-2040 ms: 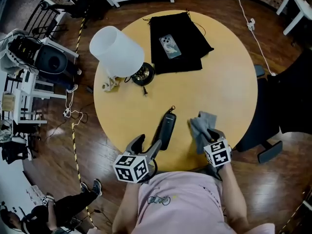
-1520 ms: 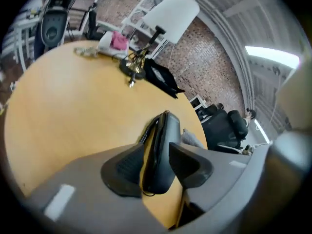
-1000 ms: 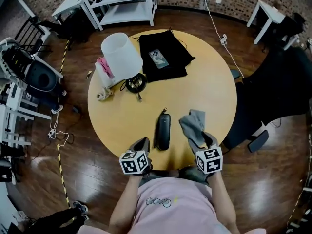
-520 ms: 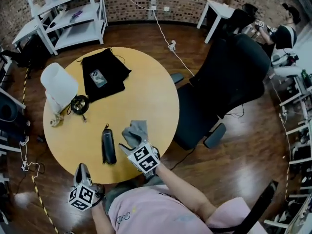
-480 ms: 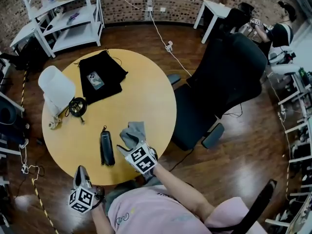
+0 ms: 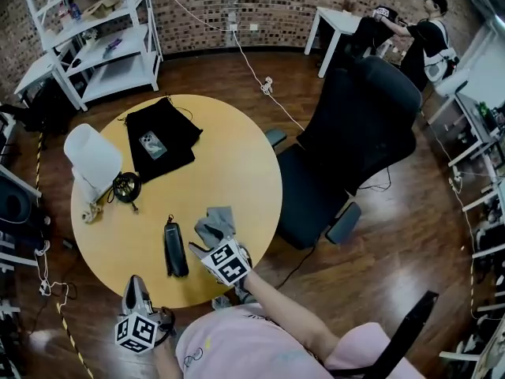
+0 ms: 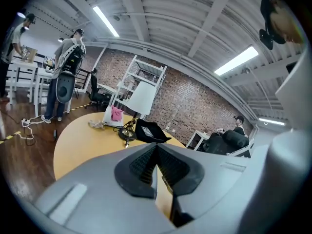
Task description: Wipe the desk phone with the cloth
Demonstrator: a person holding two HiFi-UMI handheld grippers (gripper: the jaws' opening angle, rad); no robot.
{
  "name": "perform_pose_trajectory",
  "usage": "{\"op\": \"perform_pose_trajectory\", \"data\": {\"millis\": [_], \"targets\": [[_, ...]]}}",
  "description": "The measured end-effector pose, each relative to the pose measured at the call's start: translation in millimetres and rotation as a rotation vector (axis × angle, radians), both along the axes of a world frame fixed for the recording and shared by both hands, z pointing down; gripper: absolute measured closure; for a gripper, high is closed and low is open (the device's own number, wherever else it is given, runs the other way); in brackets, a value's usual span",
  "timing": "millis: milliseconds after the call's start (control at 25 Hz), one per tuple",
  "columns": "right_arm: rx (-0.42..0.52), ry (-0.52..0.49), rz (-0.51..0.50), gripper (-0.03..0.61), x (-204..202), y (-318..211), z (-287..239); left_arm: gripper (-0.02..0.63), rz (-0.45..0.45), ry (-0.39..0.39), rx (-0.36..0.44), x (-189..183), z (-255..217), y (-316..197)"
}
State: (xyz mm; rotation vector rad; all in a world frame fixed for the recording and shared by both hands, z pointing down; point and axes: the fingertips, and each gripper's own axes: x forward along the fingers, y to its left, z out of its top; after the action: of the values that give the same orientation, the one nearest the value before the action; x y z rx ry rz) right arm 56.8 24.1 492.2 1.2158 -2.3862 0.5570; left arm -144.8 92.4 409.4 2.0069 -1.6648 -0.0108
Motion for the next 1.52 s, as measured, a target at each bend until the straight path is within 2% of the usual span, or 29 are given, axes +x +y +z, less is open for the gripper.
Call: {"op": "perform_pose_trajectory", "data": {"millis": [760,1520], "targets": [[0.034,-0.001,-0.001,0.299,-6,3,-6,0.611,0.066,-0.008,-0.024,15,10,9],[0.04,-0.018,-0.003,0.299,-1,17,-8,0.611,0.068,-0.014,-0.016,22,5,21]]}}
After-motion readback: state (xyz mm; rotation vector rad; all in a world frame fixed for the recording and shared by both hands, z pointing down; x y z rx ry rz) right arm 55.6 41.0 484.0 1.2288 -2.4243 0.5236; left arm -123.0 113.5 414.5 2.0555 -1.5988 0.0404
